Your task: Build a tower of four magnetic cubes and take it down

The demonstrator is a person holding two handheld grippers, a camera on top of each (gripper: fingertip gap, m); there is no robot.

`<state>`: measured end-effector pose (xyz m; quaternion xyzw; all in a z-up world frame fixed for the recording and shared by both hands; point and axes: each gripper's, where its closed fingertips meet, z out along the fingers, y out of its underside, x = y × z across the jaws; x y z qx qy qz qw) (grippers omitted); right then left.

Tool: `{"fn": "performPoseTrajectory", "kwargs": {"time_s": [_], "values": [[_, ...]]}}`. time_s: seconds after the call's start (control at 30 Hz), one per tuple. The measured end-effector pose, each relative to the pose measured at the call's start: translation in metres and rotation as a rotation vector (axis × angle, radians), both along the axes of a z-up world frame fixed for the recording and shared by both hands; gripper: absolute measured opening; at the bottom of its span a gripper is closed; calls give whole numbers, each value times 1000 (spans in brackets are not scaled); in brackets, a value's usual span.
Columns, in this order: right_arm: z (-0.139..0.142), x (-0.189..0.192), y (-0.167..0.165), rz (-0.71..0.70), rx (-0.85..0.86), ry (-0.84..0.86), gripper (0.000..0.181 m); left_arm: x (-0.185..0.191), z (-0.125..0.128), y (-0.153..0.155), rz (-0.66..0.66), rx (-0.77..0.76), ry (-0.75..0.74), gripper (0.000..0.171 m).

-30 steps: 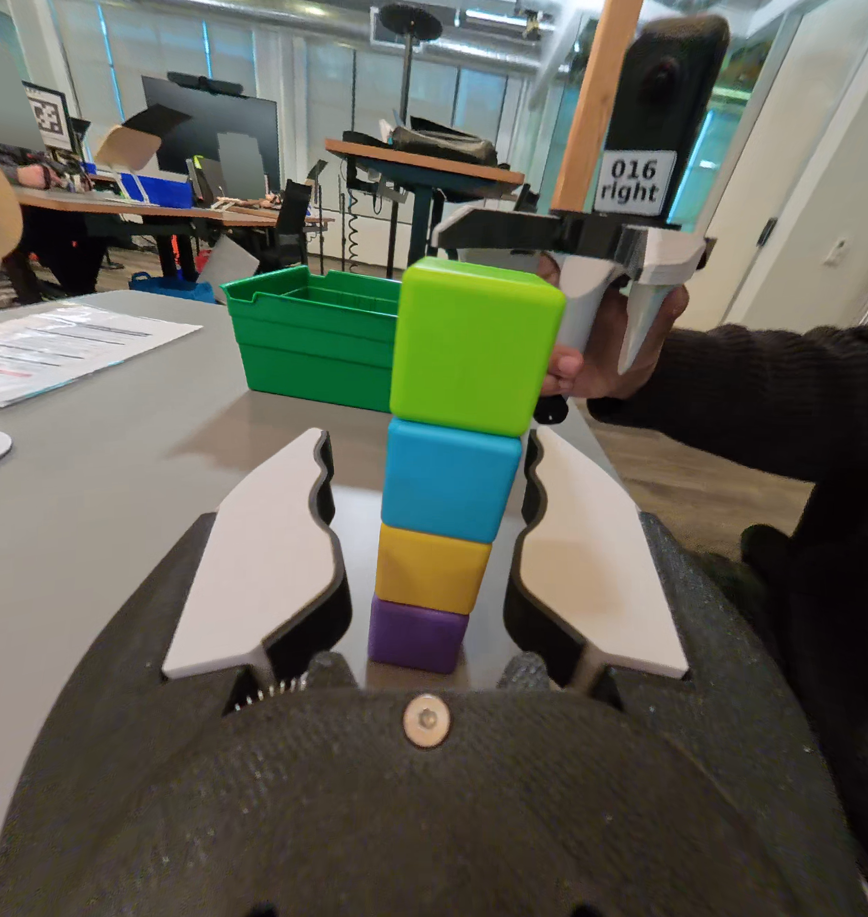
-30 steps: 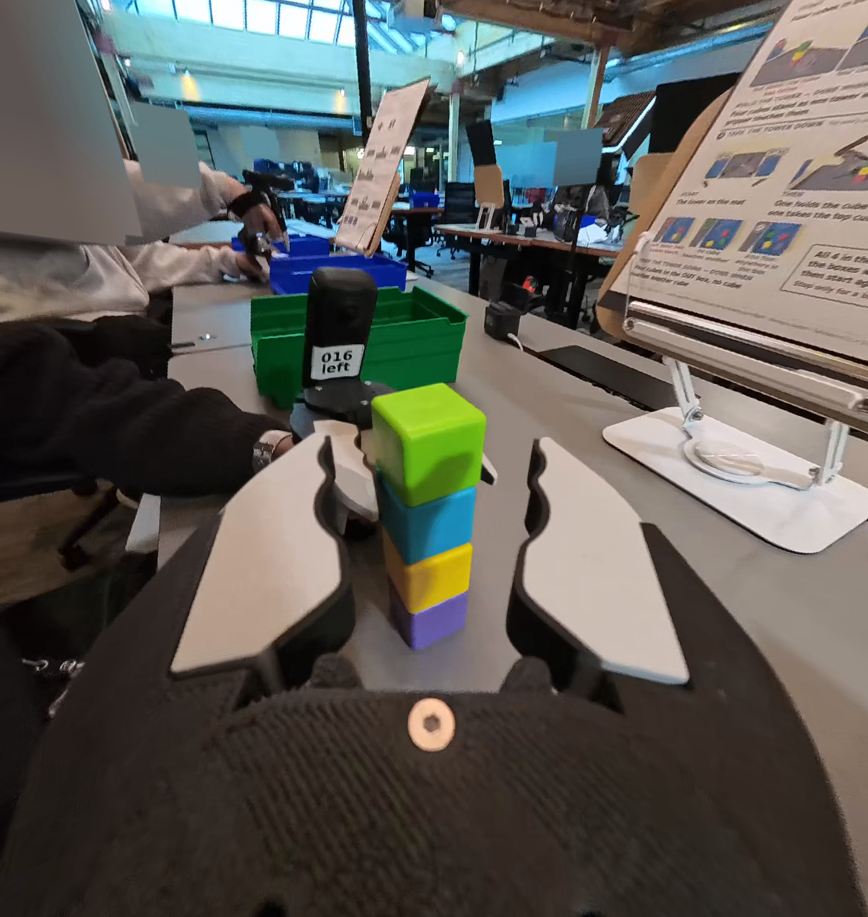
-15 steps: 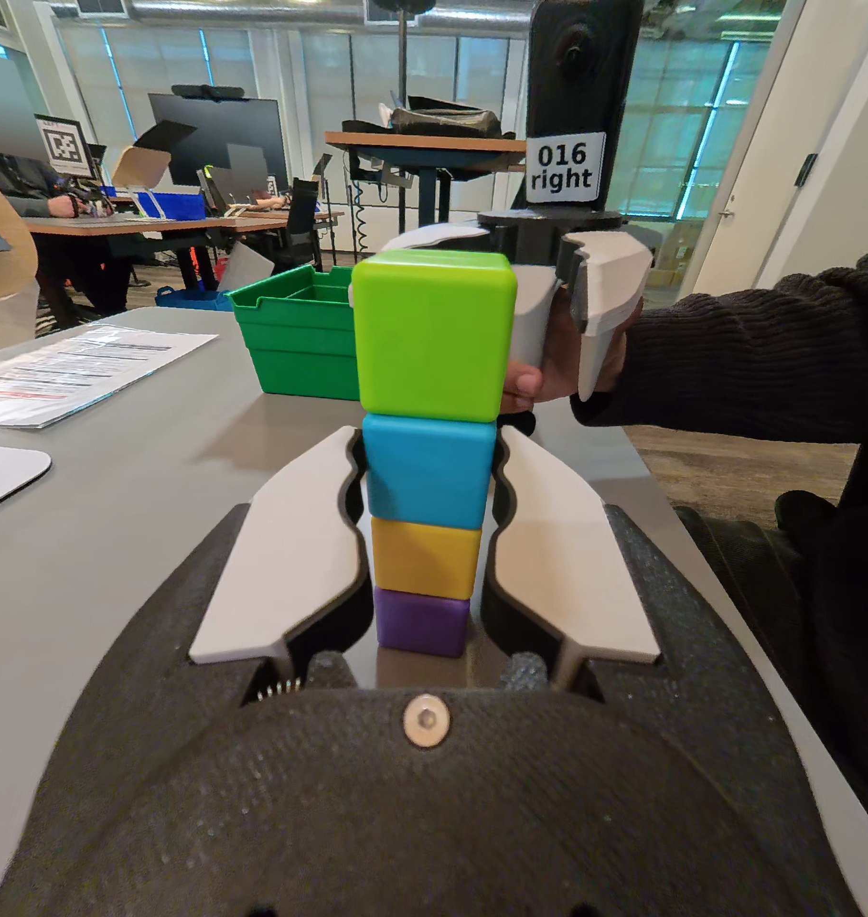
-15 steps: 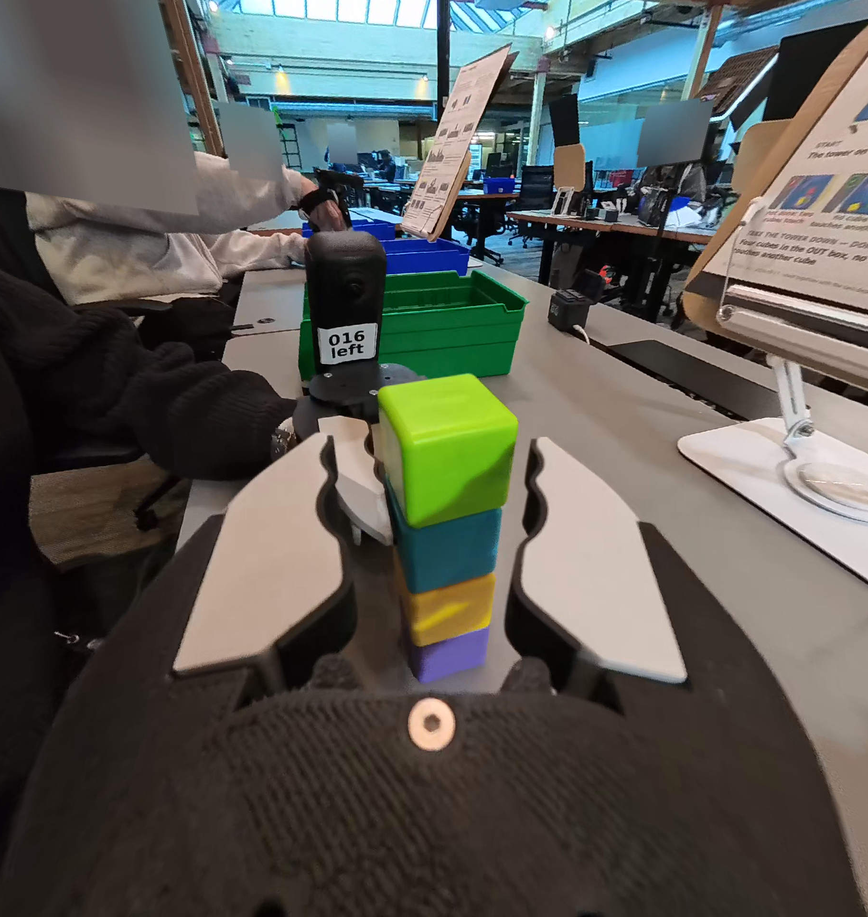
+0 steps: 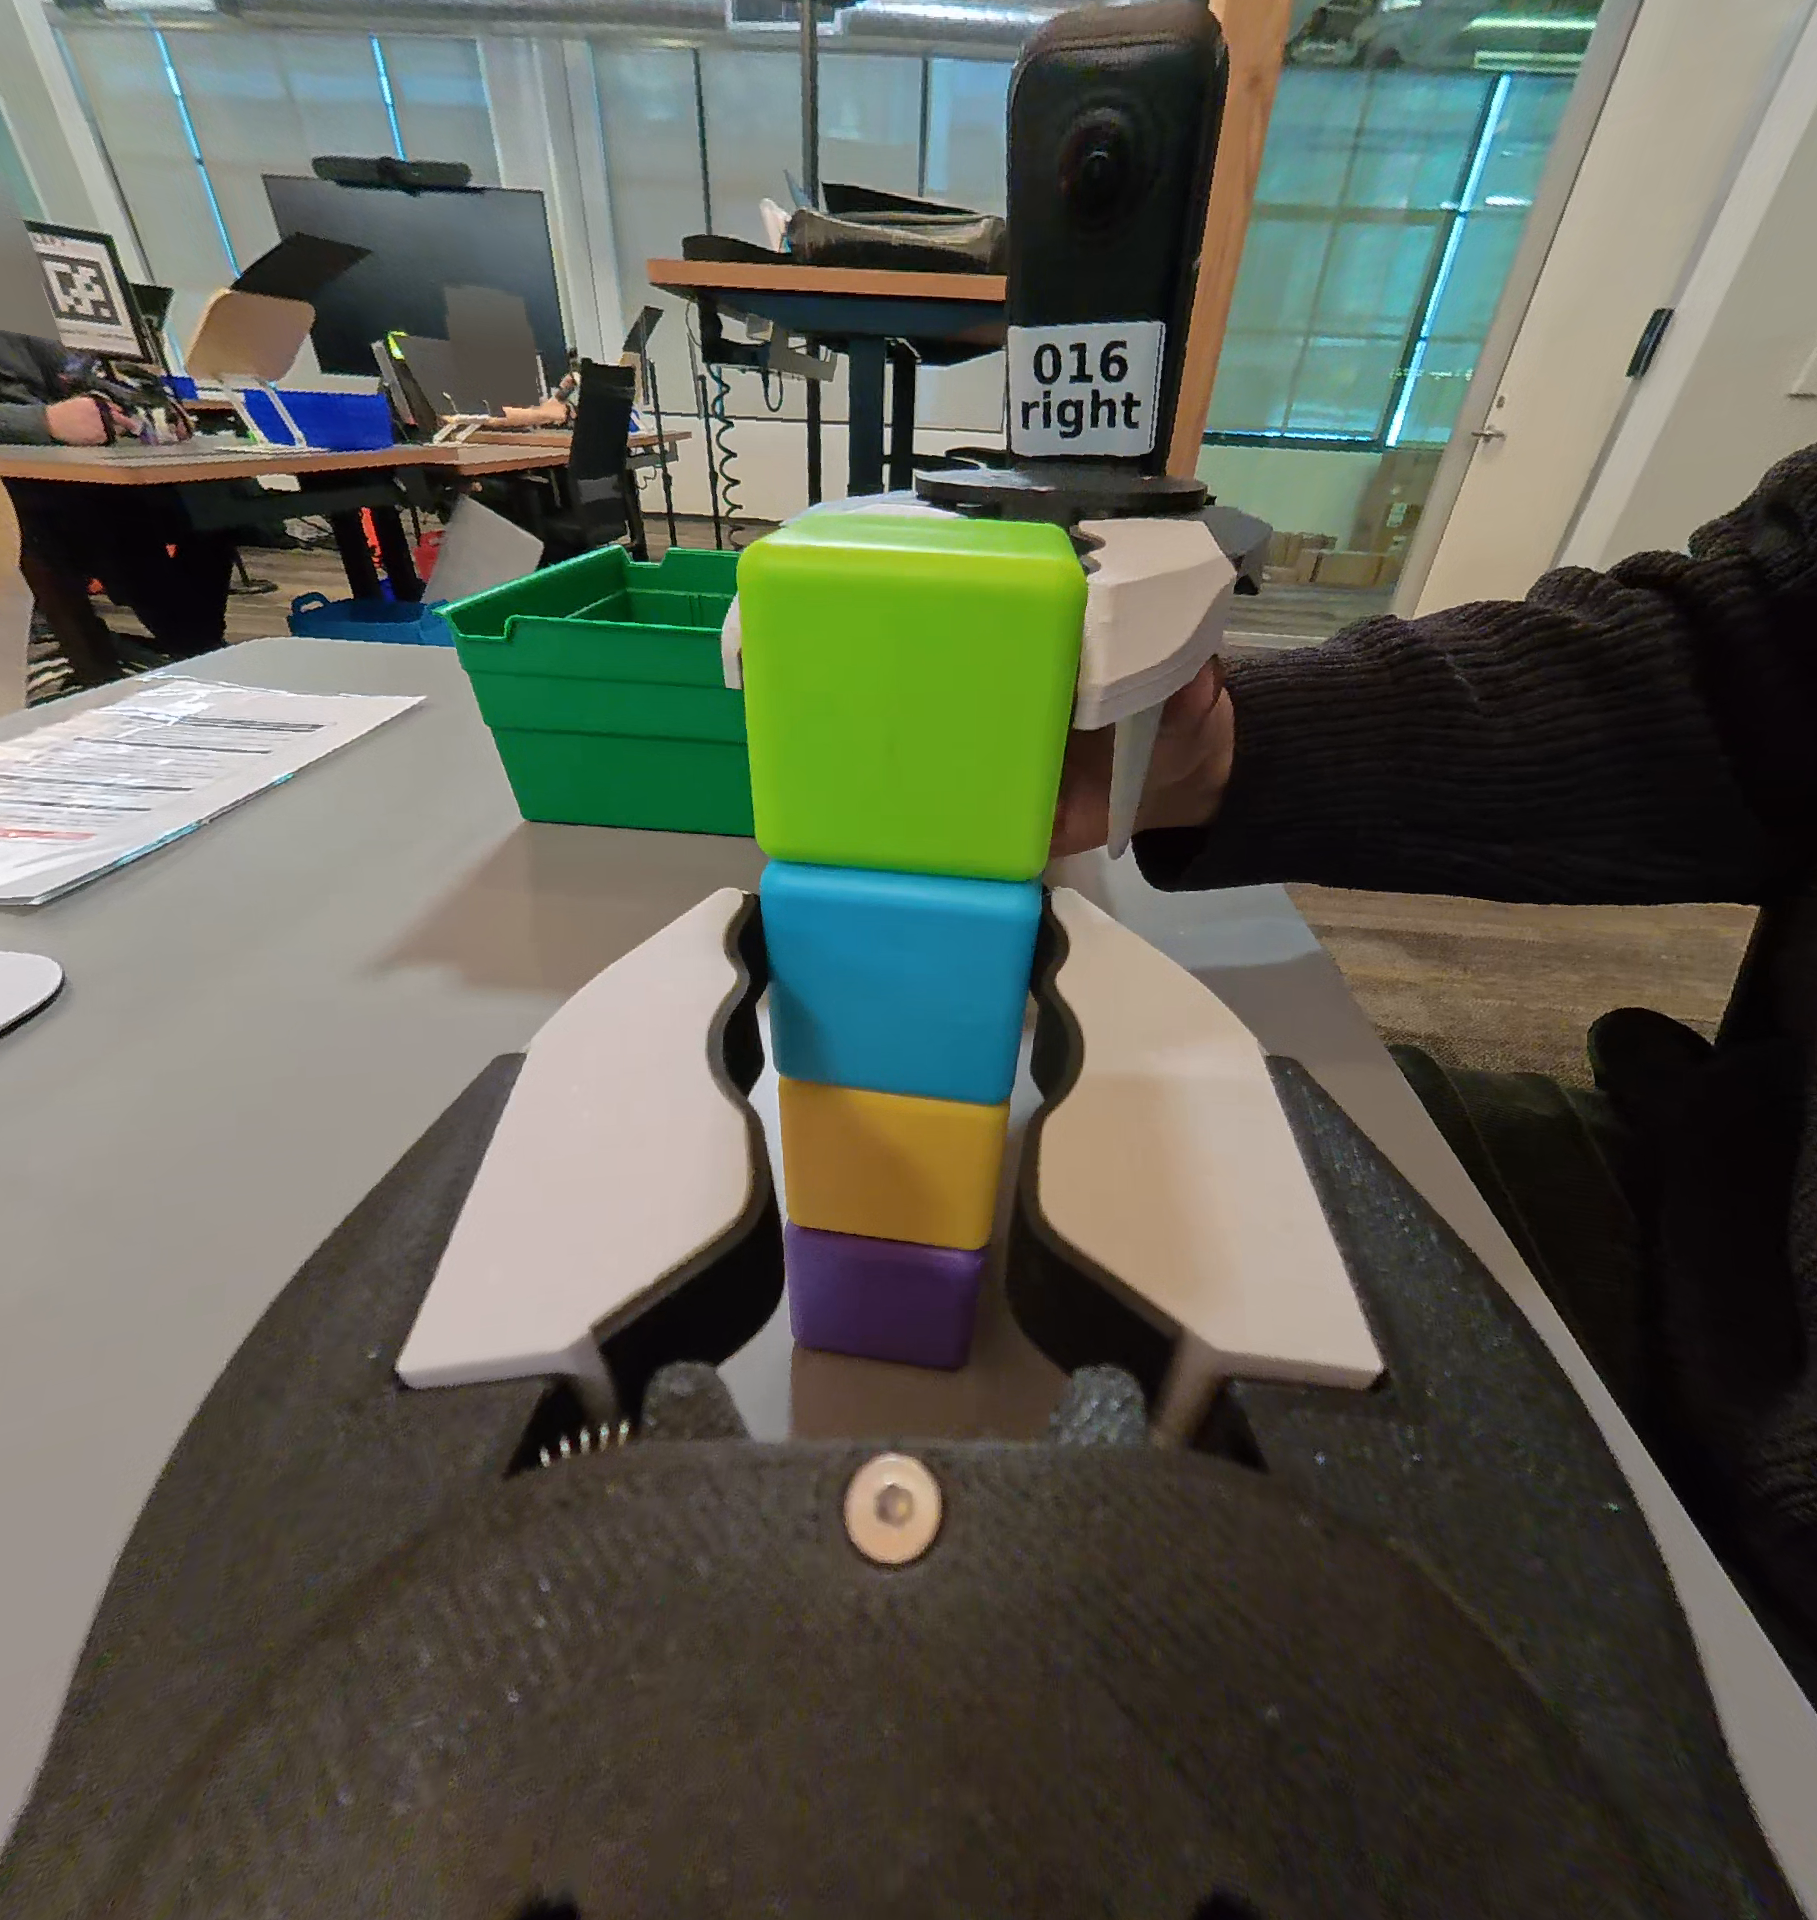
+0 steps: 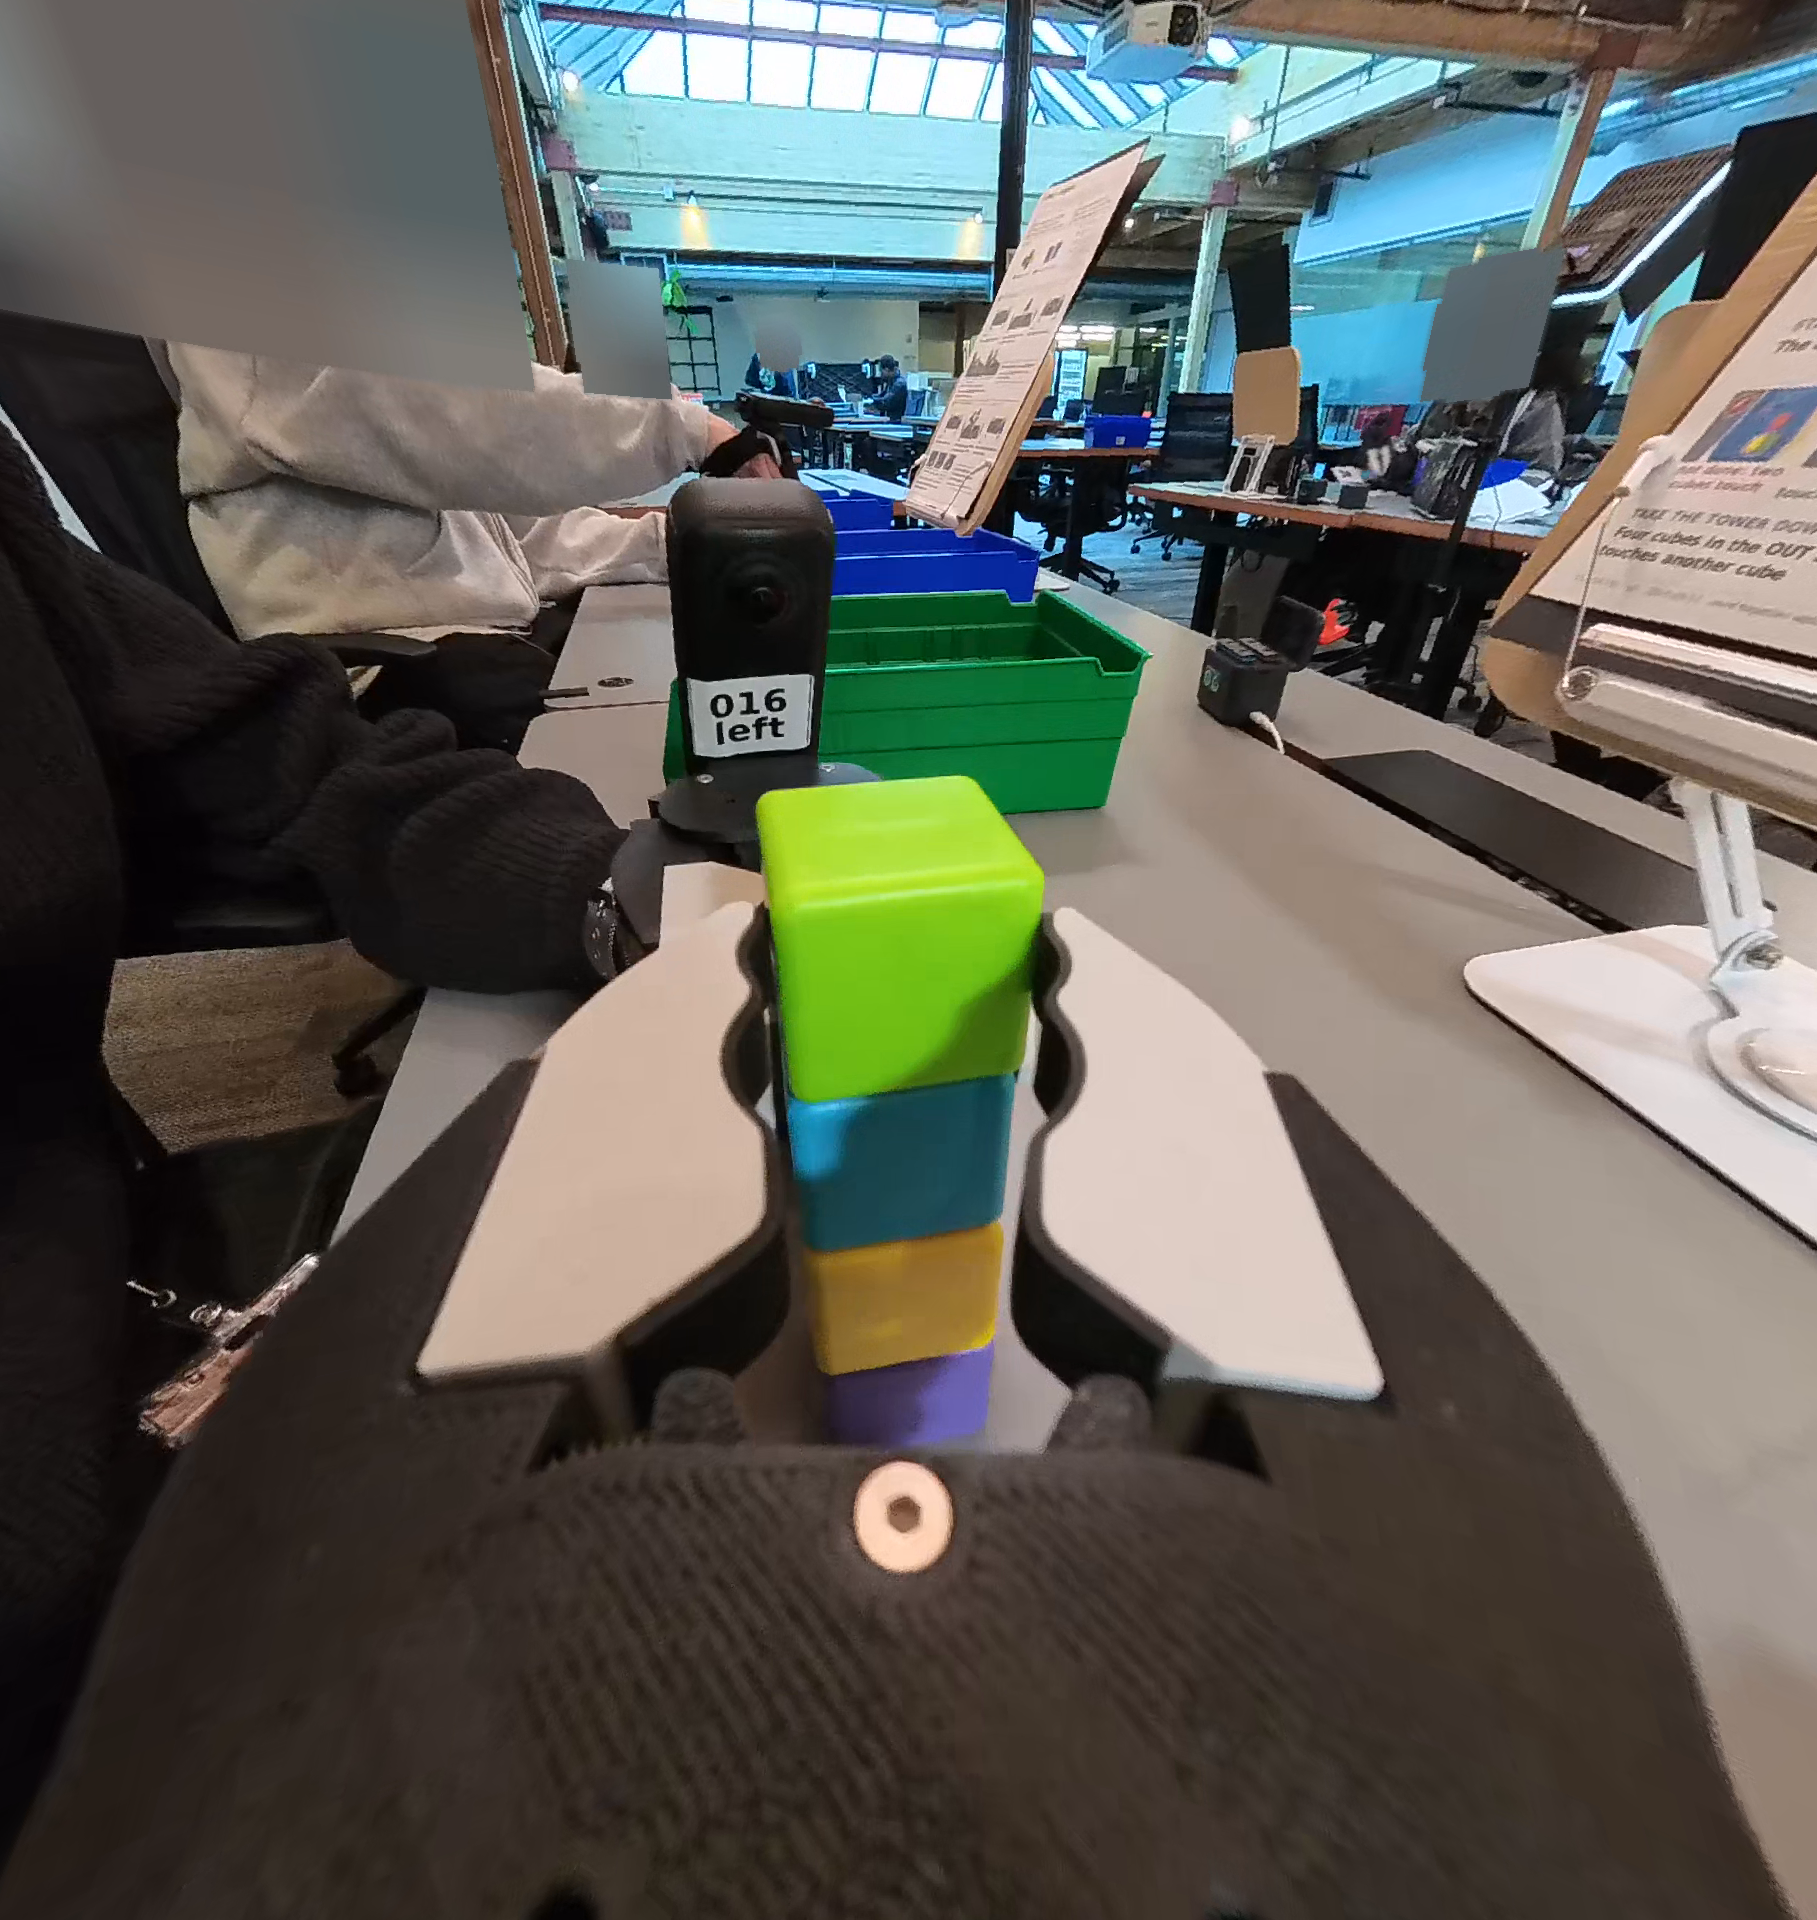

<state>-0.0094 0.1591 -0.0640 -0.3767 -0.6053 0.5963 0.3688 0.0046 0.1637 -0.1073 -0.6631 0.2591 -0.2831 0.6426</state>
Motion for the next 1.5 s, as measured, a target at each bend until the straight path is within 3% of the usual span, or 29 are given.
{"fn": "performPoseTrajectory", "kwargs": {"time_s": [0.43, 0.73, 0.97, 1.2, 1.3, 1.37, 1.43, 1.5], "values": [[2, -5, 3, -84, 30, 29, 48, -4, 1, 1, 17, -9, -21, 51], [12, -6, 18, -216, 59, 83, 48, -4, 1, 0, 26, 0, -2, 50], [37, 2, 63, -424, 52, 57, 49, 0, 0, 0, 57, 33, 45, 50], [85, 54, 152, -770, 228, -18, 49, 0, -3, 1, 63, 21, 75, 49], [69, 88, 209, -955, 371, -173, 49, 0, -3, 0, 66, 22, 81, 49], [36, 111, 256, -1068, 461, -406, 48, 0, -2, 0, 59, 22, 77, 51], [-11, 134, 294, -1087, 510, -719, 49, 1, 0, -2, 45, 9, 65, 54], [-52, 146, 312, -1016, 484, -931, 49, 3, 2, -4, 32, -1, 59, 59]]}}
